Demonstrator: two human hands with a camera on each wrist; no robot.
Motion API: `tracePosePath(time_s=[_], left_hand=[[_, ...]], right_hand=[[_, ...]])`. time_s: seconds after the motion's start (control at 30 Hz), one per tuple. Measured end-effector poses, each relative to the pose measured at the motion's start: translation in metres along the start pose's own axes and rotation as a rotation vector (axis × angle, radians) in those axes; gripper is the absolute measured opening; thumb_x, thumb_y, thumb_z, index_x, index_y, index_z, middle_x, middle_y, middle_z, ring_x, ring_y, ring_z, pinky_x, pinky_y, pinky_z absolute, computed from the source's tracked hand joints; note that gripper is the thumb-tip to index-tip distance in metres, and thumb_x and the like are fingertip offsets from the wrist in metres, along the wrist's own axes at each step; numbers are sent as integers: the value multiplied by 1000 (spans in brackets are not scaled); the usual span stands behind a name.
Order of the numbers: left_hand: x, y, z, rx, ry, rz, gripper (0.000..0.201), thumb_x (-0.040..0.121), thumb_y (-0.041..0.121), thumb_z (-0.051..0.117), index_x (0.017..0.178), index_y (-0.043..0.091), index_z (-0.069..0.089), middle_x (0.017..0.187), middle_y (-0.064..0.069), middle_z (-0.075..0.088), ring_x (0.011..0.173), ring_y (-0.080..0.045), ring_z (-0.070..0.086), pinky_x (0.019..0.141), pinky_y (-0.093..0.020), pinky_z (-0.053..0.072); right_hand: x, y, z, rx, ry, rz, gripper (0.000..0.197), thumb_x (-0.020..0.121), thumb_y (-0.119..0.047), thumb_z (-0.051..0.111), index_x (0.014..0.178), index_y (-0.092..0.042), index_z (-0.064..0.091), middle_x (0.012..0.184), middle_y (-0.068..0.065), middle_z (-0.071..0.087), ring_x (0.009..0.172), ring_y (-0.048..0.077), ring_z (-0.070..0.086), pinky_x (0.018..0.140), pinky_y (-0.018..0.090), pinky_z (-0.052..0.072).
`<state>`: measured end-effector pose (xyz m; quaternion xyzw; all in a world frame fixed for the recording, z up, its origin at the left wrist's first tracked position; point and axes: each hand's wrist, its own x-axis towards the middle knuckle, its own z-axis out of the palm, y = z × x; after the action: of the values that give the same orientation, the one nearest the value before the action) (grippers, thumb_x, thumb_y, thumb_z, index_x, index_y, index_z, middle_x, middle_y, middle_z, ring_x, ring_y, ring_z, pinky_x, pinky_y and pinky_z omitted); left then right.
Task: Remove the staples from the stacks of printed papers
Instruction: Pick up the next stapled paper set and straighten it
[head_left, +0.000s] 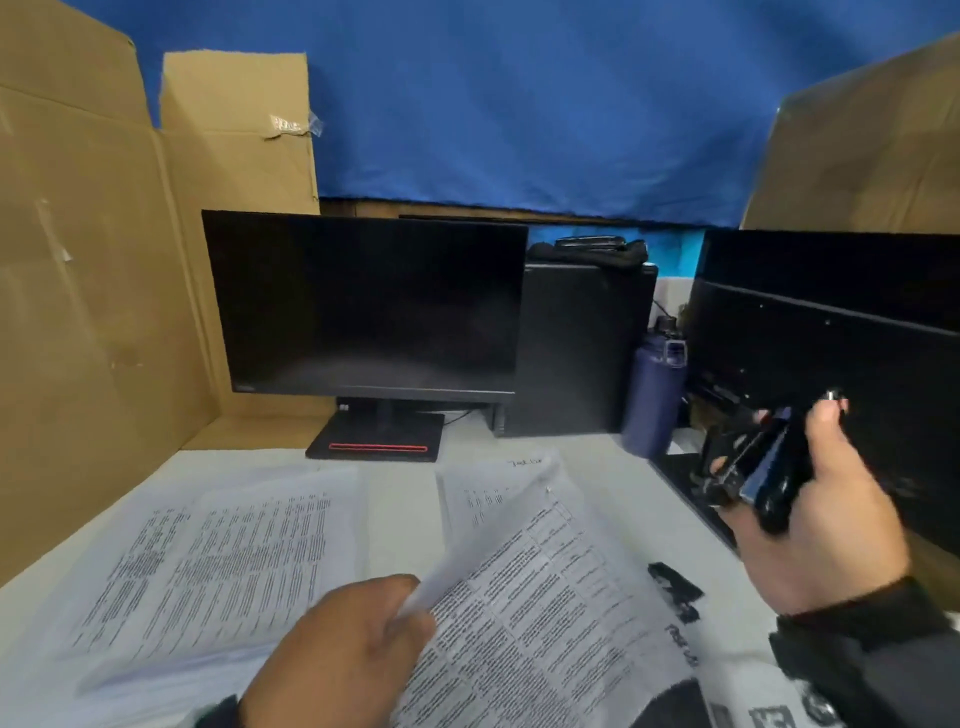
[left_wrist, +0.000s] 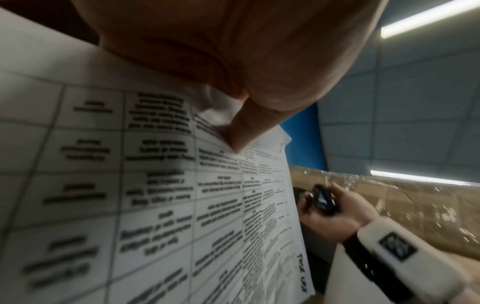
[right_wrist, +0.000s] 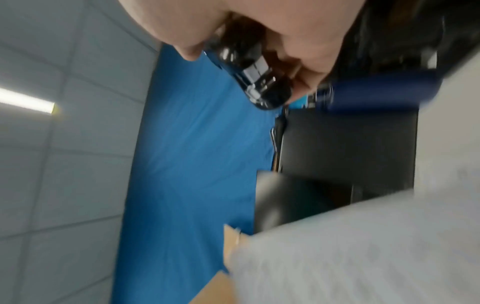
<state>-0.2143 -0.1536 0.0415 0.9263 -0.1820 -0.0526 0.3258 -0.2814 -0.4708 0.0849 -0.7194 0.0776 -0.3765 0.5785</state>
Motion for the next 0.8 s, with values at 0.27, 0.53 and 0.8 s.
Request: tracePosePath(time_s=[0.27, 0.53, 0.8], left_hand=[[-11, 7, 15, 113, -22, 108, 32, 101, 44, 52, 86, 16, 56, 80, -1, 64, 75, -7, 63, 72, -28, 51], [-12, 0, 22, 99, -7, 197, 31, 102, 42, 51, 80, 20, 52, 73, 2, 60, 72, -11, 63, 69, -33, 51], [-18, 9, 29, 174, -41, 228, 30, 104, 42, 46, 80, 24, 49, 76, 7, 57, 72, -7, 56, 63, -21, 40]], right_hand=[[-36, -1, 73, 281, 77, 162, 56, 77, -82, 42, 108, -37, 54, 92, -2, 75, 88, 14, 75, 89, 41, 54], [-41, 4, 77, 275, 113, 166, 74, 74, -90, 32, 111, -31, 58, 83, -4, 76, 88, 17, 73, 96, 52, 54], [-44, 2, 79, 245, 97, 169, 83, 71, -88, 26, 94, -17, 61, 67, 3, 70, 69, 27, 69, 77, 45, 56]])
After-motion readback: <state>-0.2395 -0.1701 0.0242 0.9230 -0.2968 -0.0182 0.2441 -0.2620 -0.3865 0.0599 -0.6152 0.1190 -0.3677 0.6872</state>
